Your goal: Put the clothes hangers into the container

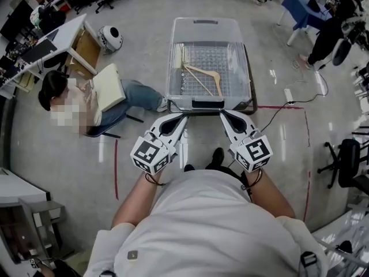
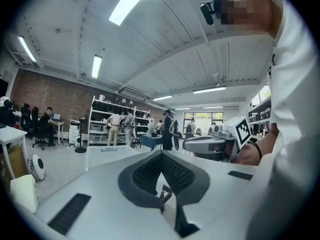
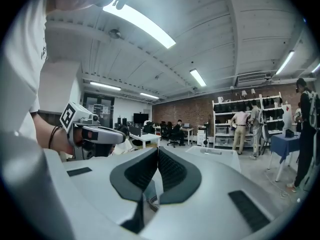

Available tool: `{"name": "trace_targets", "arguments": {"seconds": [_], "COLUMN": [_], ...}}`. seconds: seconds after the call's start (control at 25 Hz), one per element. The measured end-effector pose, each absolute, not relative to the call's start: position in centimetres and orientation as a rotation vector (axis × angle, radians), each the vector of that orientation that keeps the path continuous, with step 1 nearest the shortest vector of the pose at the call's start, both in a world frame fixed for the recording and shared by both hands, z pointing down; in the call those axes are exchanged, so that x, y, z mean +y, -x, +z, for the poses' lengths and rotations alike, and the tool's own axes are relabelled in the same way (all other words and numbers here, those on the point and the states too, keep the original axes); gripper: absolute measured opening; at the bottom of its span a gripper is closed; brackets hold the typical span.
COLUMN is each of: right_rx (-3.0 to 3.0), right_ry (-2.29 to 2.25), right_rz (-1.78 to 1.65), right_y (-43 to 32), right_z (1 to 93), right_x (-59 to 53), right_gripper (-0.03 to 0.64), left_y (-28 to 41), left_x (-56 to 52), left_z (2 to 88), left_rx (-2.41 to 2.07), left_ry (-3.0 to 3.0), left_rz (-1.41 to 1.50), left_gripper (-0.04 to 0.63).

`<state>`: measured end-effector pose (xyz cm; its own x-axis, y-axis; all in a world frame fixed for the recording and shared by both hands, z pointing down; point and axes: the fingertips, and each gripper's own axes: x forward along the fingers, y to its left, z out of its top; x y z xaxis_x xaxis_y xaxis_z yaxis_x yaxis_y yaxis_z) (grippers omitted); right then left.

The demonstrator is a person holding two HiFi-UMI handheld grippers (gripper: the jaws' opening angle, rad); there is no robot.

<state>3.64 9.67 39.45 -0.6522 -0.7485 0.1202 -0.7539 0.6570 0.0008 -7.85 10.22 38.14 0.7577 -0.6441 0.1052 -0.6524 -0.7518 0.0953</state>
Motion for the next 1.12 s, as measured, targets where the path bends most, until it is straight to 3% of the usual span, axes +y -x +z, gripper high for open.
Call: {"name": "trace_targets", "arguments": {"seconds": [1.12], "right_rx": [-2.706], "right_ry": [-1.340], "right_rz": [0.069], "right_y": [-0.8], "right_z": [40.1], "right_x": [13.3], "right_gripper": [0.020], "left_y": [10.7], "left_x": [12.8], "left_z": [39.1], "left_rx": [-0.965], "left_ry": [-2.873], "left_rz": [0.078], "left_gripper": [0.017]}}
